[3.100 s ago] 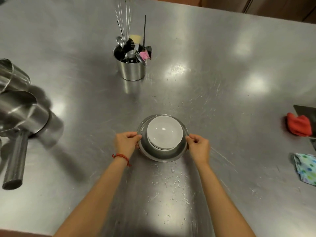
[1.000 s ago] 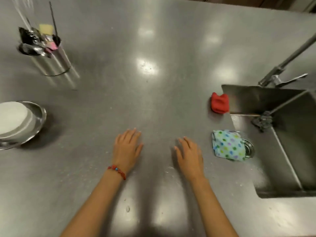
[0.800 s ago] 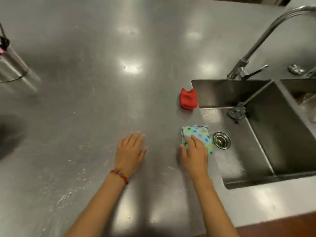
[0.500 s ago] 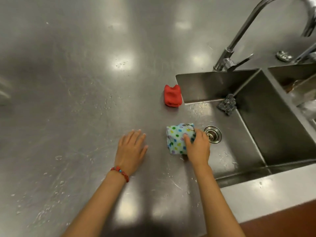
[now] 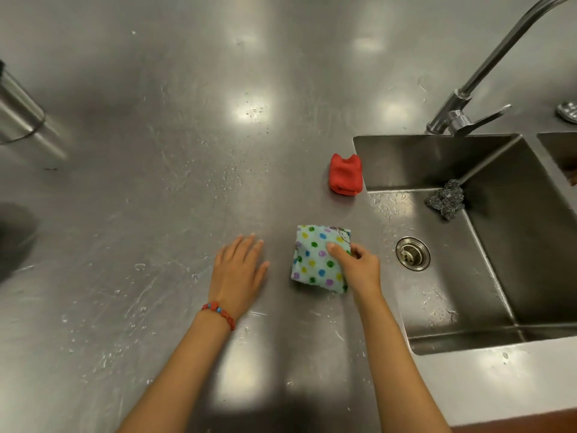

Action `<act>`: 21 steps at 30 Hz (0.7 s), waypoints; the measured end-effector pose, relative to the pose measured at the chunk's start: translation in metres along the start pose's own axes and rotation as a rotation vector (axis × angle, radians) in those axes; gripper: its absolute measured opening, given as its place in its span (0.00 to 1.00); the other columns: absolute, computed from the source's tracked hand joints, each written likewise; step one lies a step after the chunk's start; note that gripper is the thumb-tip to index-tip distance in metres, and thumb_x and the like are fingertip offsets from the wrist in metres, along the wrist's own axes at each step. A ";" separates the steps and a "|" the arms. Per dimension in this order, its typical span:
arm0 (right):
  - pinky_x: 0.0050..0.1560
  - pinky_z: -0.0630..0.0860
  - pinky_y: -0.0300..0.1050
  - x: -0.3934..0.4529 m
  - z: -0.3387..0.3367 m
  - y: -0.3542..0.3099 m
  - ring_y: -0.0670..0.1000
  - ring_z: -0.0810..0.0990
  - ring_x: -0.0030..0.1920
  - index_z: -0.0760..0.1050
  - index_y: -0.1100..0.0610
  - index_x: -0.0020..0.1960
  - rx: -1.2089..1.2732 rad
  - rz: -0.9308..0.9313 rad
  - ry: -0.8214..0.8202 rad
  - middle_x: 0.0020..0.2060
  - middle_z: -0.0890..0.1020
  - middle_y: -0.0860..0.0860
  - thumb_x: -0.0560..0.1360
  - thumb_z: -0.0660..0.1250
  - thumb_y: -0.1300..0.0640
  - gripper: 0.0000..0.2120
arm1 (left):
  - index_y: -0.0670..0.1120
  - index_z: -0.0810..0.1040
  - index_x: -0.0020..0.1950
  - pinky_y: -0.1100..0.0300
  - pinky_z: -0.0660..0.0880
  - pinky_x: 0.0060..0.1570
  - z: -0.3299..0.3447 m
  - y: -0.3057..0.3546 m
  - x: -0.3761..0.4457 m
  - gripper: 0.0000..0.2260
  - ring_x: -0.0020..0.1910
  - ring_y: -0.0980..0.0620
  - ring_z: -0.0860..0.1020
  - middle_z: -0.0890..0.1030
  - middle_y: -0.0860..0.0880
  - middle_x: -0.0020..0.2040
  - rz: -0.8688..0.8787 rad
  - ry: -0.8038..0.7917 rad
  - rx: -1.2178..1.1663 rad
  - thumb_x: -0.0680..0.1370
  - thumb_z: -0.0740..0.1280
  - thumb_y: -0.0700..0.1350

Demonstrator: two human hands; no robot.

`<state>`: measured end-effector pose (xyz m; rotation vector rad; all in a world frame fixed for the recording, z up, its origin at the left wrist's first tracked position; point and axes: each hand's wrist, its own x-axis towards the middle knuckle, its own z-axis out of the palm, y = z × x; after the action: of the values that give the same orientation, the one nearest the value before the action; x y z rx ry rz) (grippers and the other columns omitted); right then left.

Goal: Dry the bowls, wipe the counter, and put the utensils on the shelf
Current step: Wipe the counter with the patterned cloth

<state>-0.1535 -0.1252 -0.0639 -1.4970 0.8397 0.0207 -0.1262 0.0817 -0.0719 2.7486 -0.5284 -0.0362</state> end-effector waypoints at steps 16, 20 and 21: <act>0.46 0.75 0.38 -0.122 0.153 0.072 0.54 0.79 0.52 0.75 0.59 0.57 -0.479 -0.256 0.000 0.48 0.80 0.52 0.72 0.70 0.53 0.17 | 0.37 0.78 0.56 0.37 0.73 0.53 -0.047 -0.144 -0.126 0.23 0.56 0.34 0.77 0.79 0.36 0.57 -0.159 -0.008 -0.009 0.74 0.54 0.51; 0.65 0.64 0.58 -0.133 0.166 0.080 0.62 0.67 0.67 0.69 0.58 0.66 -0.894 -0.642 0.217 0.66 0.71 0.59 0.74 0.66 0.53 0.22 | 0.37 0.77 0.58 0.36 0.71 0.55 -0.046 -0.157 -0.131 0.20 0.59 0.34 0.75 0.77 0.36 0.60 -0.133 -0.015 -0.038 0.75 0.60 0.48; 0.68 0.61 0.59 -0.132 0.169 0.082 0.61 0.64 0.70 0.69 0.56 0.67 -0.962 -0.707 0.151 0.69 0.69 0.57 0.75 0.64 0.53 0.21 | 0.37 0.76 0.60 0.36 0.70 0.57 -0.044 -0.159 -0.132 0.18 0.61 0.34 0.74 0.76 0.36 0.61 -0.134 -0.002 -0.047 0.75 0.64 0.46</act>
<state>-0.2103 0.0951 -0.0936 -2.6689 0.3546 -0.2471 -0.1889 0.2829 -0.0890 2.7340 -0.3390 -0.0825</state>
